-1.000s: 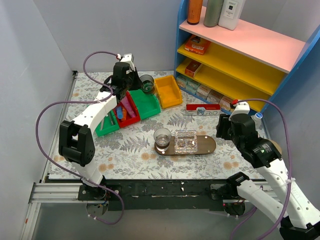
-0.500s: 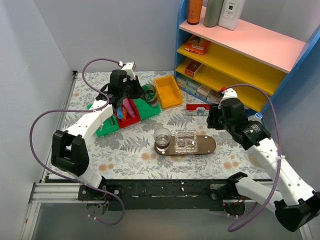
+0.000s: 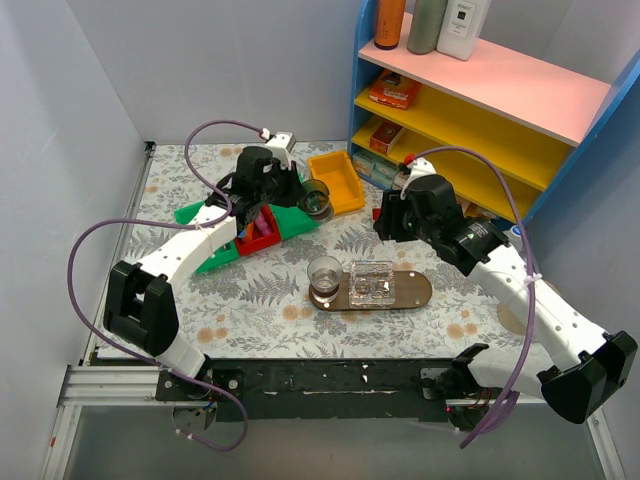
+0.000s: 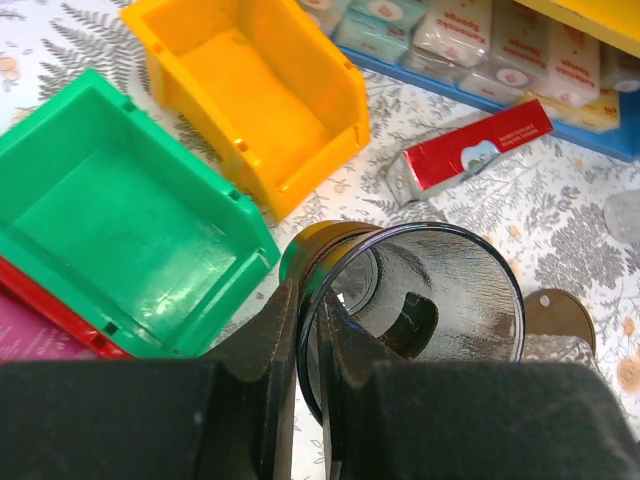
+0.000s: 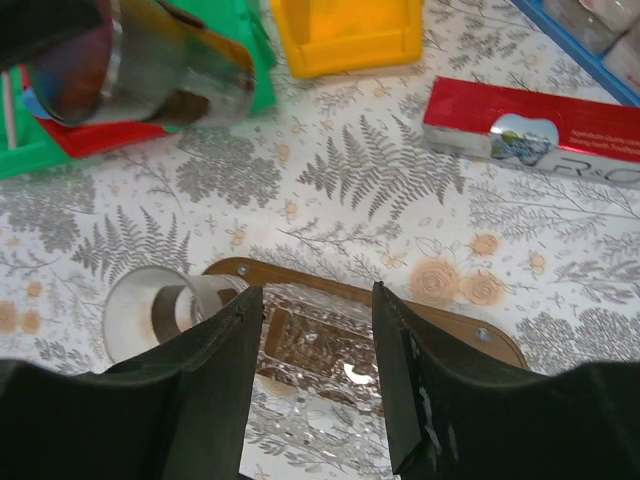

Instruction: Prepare toiletry sets of a toothbrush and toothpaste on the tray

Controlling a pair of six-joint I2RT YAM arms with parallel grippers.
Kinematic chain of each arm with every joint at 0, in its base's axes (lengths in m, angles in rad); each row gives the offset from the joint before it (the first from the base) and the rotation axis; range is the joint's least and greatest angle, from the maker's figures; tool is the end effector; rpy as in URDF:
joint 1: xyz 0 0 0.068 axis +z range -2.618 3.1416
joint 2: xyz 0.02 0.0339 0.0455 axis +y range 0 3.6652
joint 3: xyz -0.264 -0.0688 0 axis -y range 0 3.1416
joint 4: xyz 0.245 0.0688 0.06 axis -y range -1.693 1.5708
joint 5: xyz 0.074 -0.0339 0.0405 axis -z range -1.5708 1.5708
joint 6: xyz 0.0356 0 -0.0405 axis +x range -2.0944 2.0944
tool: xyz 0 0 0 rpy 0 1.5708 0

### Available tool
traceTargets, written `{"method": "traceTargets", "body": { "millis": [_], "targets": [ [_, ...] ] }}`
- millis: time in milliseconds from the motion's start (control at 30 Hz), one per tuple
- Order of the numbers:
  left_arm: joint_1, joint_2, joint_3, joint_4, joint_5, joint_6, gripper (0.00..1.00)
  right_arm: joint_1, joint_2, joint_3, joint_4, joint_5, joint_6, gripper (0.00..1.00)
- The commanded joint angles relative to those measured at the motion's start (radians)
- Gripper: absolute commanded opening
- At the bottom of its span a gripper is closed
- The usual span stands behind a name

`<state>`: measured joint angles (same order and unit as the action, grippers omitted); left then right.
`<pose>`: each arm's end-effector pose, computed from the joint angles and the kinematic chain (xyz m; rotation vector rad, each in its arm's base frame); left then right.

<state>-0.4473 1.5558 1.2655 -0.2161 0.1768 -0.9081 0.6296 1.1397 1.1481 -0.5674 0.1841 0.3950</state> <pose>0.3249 -0.1628 0.3119 -0.3955 2.1952 -0.9763 0.2031 0.1399 0.3576 -0.1420 2.1421 0.4097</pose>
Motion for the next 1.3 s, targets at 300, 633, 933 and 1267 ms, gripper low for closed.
{"method": "traceTargets", "body": {
  "millis": [300, 633, 933, 1267],
  "targets": [
    [-0.109, -0.046, -0.006, 0.073, -0.034, 0.025, 0.00, 0.117, 0.150, 0.180, 0.141, 0.050, 0.033, 0.55],
    [-0.142, -0.059, -0.014, 0.080, -0.045, 0.032, 0.00, 0.166, 0.275, 0.286, 0.130, 0.152, 0.018, 0.51],
    [-0.160, -0.063, -0.018, 0.086, -0.053, 0.037, 0.00, 0.171, 0.336, 0.318, 0.113, 0.206, 0.019, 0.51],
    [-0.166, -0.071, -0.023, 0.090, -0.057, 0.040, 0.00, 0.170, 0.379, 0.332, 0.090, 0.252, -0.004, 0.49]
  ]
}}
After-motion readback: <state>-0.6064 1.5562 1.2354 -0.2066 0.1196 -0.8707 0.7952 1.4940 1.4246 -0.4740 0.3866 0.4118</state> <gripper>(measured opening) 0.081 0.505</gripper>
